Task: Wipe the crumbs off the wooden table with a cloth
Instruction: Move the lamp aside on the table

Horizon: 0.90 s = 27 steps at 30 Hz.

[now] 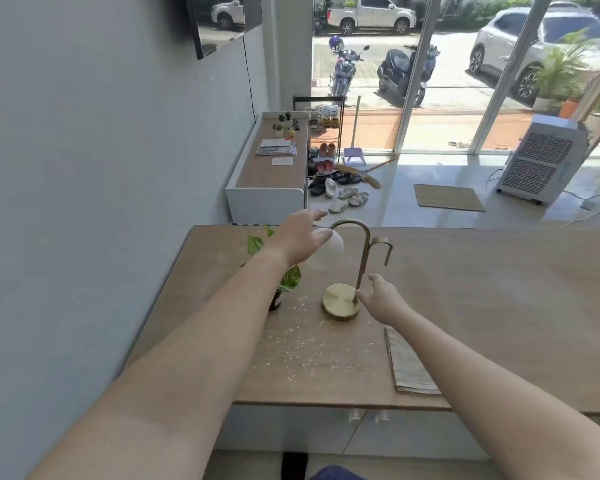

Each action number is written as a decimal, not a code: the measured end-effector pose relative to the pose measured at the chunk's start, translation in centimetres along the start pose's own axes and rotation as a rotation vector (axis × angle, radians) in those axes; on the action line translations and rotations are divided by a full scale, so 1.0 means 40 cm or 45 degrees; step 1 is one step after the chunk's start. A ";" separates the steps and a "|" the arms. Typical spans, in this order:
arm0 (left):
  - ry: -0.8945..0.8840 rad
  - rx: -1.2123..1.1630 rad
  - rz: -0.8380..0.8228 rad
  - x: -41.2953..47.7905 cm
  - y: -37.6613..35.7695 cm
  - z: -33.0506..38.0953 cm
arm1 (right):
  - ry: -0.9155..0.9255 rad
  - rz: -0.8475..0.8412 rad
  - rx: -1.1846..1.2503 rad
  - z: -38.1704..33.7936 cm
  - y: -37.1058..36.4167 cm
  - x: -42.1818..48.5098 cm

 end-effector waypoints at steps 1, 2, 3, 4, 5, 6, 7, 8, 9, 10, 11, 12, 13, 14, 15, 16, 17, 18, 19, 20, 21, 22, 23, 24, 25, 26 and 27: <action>-0.011 -0.001 -0.013 0.021 -0.006 -0.002 | -0.020 0.009 0.013 0.007 -0.006 0.015; -0.024 0.007 -0.035 0.037 -0.009 -0.001 | -0.041 0.012 0.032 0.015 -0.009 0.026; -0.027 0.011 -0.054 0.052 -0.016 -0.004 | -0.066 0.005 0.048 0.028 -0.020 0.040; -0.051 0.027 -0.074 0.065 -0.021 0.000 | -0.082 -0.004 0.066 0.036 -0.031 0.054; -0.075 0.031 -0.089 0.084 -0.027 0.002 | -0.108 -0.005 0.078 0.047 -0.041 0.072; -0.104 0.030 -0.103 0.100 -0.032 0.006 | -0.133 -0.003 0.087 0.056 -0.050 0.089; -0.132 0.032 -0.119 0.117 -0.036 0.007 | -0.147 0.000 0.103 0.062 -0.058 0.104; -0.152 0.051 -0.128 0.132 -0.039 0.006 | -0.155 -0.004 0.117 0.065 -0.068 0.121; -0.164 0.071 -0.138 0.145 -0.042 0.004 | -0.161 -0.003 0.135 0.069 -0.077 0.132; -0.171 0.076 -0.142 0.158 -0.044 0.003 | -0.156 0.004 0.150 0.071 -0.084 0.143; -0.178 0.066 -0.144 0.172 -0.046 -0.002 | -0.147 0.022 0.164 0.072 -0.090 0.155; -0.188 0.054 -0.147 0.181 -0.048 -0.004 | -0.128 0.044 0.183 0.075 -0.095 0.164; -0.197 0.046 -0.153 0.190 -0.050 -0.006 | -0.119 0.069 0.196 0.079 -0.098 0.171; -0.202 0.039 -0.167 0.200 -0.054 -0.009 | -0.117 0.092 0.211 0.087 -0.102 0.180; -0.204 0.034 -0.183 0.209 -0.059 -0.010 | -0.122 0.117 0.223 0.093 -0.103 0.187; -0.209 0.033 -0.198 0.213 -0.061 -0.007 | -0.124 0.144 0.222 0.102 -0.103 0.194; -0.215 0.026 -0.216 0.220 -0.064 -0.005 | -0.127 0.160 0.224 0.107 -0.104 0.198; -0.220 0.019 -0.234 0.230 -0.067 -0.003 | -0.123 0.173 0.228 0.108 -0.105 0.203; -0.227 0.010 -0.250 0.237 -0.067 -0.001 | -0.113 0.182 0.217 0.107 -0.104 0.203; -0.235 0.010 -0.267 0.245 -0.069 -0.001 | -0.096 0.189 0.204 0.102 -0.102 0.206; -0.245 0.013 -0.279 0.253 -0.071 0.000 | -0.087 0.191 0.188 0.101 -0.102 0.209; -0.255 0.018 -0.285 0.262 -0.072 0.000 | -0.081 0.186 0.167 0.101 -0.102 0.214; -0.262 0.022 -0.288 0.272 -0.073 0.000 | -0.077 0.178 0.140 0.100 -0.101 0.220; -0.268 0.025 -0.289 0.283 -0.074 0.000 | -0.069 0.174 0.113 0.097 -0.097 0.228; -0.276 0.028 -0.288 0.295 -0.073 0.000 | -0.066 0.173 0.092 0.092 -0.091 0.237; -0.284 0.031 -0.284 0.307 -0.072 0.001 | -0.065 0.173 0.080 0.087 -0.083 0.248; -0.289 0.029 -0.278 0.321 -0.067 0.001 | -0.061 0.177 0.080 0.080 -0.074 0.260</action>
Point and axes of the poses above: each hand's wrist, its own x-axis towards the middle knuckle, its own y-axis out of the back of the hand, z = x × y, the point moved 10 cm from there along x, towards the middle knuckle, and after that the axes turned 5 degrees about x, right-handed, at the moved point
